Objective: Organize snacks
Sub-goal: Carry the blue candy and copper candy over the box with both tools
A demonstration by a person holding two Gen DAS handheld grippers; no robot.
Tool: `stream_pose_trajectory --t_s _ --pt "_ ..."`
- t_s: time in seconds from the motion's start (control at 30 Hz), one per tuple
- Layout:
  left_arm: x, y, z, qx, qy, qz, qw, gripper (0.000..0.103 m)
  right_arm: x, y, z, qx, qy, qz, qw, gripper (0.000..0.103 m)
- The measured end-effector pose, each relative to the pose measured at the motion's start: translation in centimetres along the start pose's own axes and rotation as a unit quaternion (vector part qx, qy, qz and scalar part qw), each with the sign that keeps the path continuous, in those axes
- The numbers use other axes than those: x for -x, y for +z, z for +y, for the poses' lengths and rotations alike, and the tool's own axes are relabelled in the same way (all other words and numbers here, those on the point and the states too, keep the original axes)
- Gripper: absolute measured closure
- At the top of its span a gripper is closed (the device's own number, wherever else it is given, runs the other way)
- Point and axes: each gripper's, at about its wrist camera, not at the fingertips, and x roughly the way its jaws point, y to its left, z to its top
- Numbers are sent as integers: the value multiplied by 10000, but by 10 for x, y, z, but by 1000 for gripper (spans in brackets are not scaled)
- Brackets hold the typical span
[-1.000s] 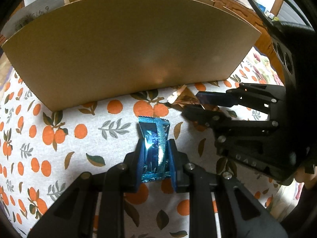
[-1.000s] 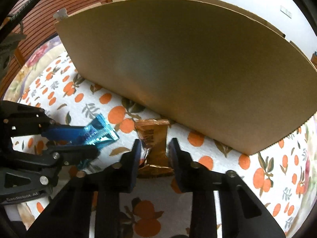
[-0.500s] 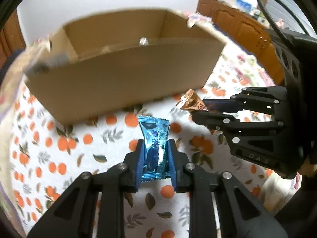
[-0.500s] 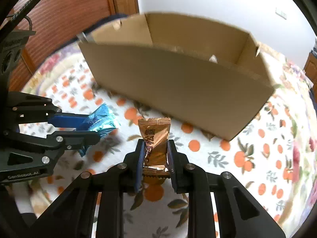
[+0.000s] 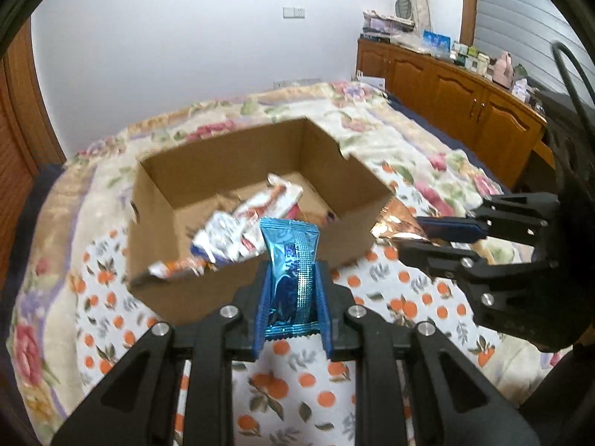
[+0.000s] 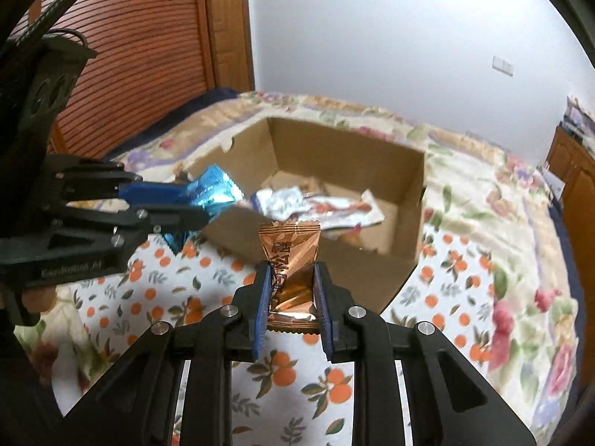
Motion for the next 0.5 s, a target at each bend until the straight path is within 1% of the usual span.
stream_pose_trajectory --t_s 0.1,0.23,0.33,0.5 --pt "3 17 14 69 24 -102 9999 83 3 14 -5 4 -90 -110 9999 82" --pt "-2 36 27 121 46 -159 9998 83 5 38 -8 97 -176 -208 9996 82" --pt "-12 47 38 179 60 -154 9997 83 2 53 -12 128 -211 -225 9994 82" --pt "-31 58 53 372 36 -66 9993 83 -12 66 -22 -12 -140 -171 9998 82"
